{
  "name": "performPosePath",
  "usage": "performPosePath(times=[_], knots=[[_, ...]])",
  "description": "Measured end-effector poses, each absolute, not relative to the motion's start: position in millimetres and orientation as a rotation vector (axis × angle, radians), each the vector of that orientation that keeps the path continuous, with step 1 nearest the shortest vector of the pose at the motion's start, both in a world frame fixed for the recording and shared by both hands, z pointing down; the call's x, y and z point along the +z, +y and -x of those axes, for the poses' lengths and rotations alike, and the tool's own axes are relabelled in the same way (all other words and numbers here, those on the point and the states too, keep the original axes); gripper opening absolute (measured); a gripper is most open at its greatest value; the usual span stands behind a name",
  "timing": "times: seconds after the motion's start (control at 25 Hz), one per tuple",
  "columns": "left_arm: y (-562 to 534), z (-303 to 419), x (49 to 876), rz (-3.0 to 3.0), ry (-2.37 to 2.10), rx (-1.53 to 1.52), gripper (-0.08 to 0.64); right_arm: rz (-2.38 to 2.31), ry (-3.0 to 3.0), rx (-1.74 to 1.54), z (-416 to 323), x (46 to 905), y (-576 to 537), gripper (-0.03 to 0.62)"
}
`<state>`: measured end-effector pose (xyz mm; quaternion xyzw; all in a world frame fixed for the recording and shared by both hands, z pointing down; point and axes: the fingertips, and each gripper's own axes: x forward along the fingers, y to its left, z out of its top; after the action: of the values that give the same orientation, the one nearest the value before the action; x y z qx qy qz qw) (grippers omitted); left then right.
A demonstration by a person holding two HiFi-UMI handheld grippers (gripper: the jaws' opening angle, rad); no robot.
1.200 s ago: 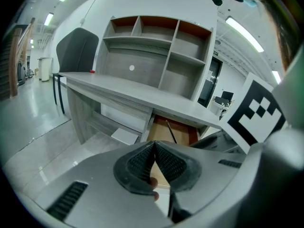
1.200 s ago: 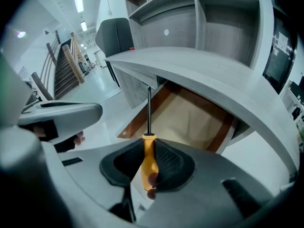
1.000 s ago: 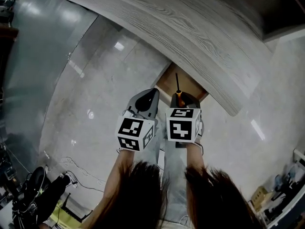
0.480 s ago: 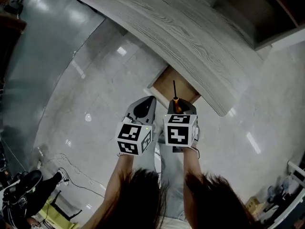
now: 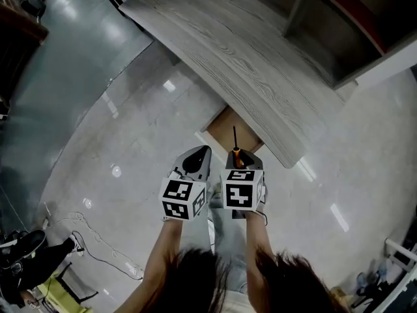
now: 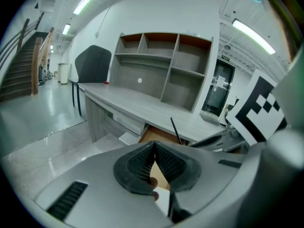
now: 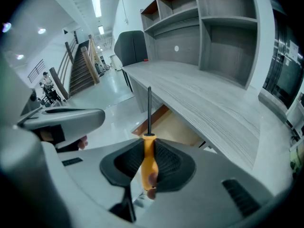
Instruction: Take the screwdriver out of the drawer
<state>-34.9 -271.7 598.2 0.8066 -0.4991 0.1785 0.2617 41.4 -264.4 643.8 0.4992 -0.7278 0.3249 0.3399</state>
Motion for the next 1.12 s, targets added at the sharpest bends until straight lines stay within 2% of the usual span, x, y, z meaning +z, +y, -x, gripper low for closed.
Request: performPosePath(times=[1.12], knots=[[-237.7,19.9,497.2,-2.314,-1.327,0.449,0.017,-1.357,-2.032,0.676,-52.6,534.4,-243.3,0.083]])
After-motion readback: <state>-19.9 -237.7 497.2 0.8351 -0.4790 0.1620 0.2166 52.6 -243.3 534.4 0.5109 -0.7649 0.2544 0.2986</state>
